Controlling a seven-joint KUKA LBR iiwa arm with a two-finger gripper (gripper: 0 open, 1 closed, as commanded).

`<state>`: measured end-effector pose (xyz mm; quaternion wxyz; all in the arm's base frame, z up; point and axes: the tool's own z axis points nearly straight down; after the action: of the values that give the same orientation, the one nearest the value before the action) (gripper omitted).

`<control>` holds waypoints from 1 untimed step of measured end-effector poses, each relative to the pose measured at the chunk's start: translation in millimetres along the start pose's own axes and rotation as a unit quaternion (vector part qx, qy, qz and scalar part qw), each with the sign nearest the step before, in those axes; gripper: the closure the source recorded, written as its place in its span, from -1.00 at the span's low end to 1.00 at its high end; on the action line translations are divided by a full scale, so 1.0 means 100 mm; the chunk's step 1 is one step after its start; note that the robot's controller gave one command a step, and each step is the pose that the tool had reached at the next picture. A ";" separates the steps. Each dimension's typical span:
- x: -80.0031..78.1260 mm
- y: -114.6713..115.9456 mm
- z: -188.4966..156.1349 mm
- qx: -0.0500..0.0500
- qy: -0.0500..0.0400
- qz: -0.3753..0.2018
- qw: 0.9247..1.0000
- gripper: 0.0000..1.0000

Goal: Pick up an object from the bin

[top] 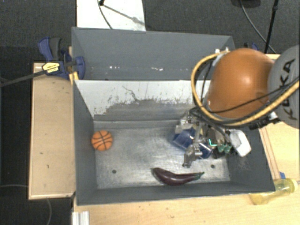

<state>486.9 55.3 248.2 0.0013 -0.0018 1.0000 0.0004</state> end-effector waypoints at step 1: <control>0.00 -0.08 0.51 0.000 -0.003 -0.037 0.999 -1.00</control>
Offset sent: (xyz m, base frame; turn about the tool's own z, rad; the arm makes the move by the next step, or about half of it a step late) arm -0.0042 -0.0162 -0.1211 0.1546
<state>487.0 47.4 197.1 0.0038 -0.0383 0.9993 0.0004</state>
